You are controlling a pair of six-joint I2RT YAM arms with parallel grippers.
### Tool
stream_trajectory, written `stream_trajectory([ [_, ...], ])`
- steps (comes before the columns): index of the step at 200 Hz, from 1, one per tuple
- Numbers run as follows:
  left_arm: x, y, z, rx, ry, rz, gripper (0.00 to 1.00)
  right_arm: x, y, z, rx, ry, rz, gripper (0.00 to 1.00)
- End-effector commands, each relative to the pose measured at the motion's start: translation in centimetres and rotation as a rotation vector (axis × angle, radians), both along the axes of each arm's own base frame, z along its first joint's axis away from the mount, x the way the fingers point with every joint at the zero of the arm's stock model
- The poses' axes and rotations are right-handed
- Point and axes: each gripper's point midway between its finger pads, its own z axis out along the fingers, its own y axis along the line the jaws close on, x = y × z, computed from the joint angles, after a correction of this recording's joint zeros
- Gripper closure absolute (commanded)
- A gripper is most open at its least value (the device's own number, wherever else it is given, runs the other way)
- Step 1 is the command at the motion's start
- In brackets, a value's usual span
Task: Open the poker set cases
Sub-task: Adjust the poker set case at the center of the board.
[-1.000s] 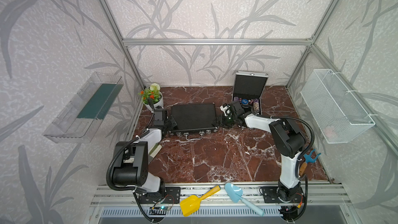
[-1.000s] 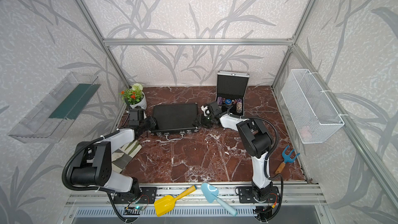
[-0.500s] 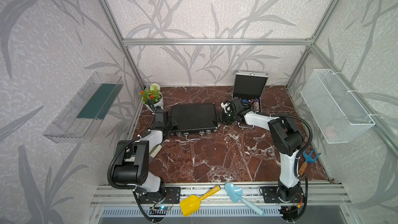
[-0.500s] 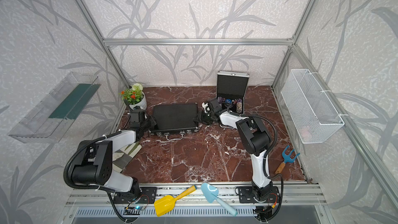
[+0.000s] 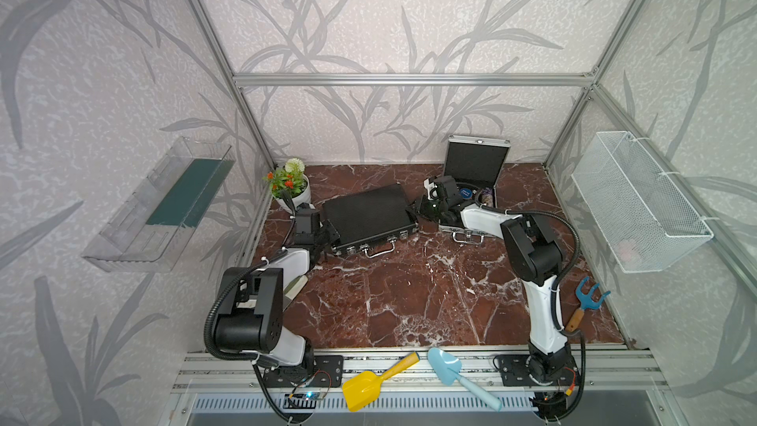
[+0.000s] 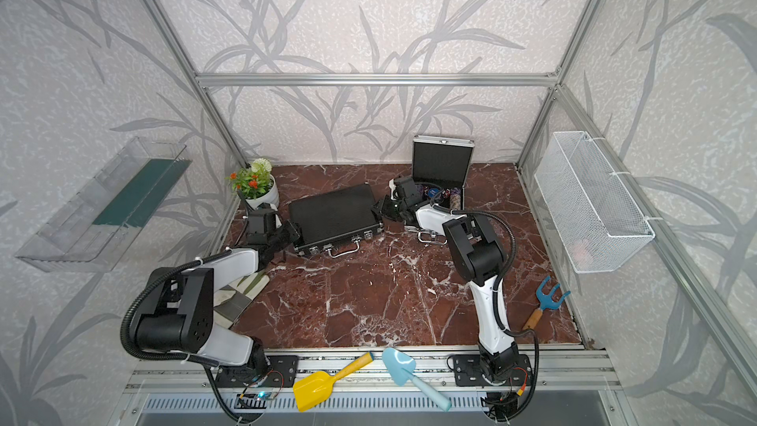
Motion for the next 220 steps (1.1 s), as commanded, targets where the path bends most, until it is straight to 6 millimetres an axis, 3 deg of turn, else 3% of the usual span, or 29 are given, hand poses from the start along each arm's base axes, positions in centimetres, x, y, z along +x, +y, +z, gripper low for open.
stream_trajectory([
  [1, -5.7, -6.7, -4.7, -0.187, 0.248, -0.234, 0.73, -4.5, 3.8, -2.7, 0.016, 0.101, 0.123, 0.61],
  [37, -5.2, -7.0, -4.3, -0.195, 0.242, -0.243, 0.73, -6.1, 3.1, -2.7, 0.041, 0.117, 0.116, 0.62],
  [103, -6.1, -6.8, -3.6, -0.178, 0.227, -0.249, 0.72, -10.3, 3.8, -1.8, 0.054, 0.127, 0.18, 0.63],
  [171, -6.2, -7.1, -4.2, -0.192, 0.235, -0.261, 0.72, -12.6, 3.9, -0.7, 0.039, 0.115, 0.222, 0.66],
  [220, -6.4, -6.4, -3.8, -0.164, 0.234, -0.234, 0.71, -13.3, 3.4, -2.8, -0.027, 0.136, 0.255, 0.67],
])
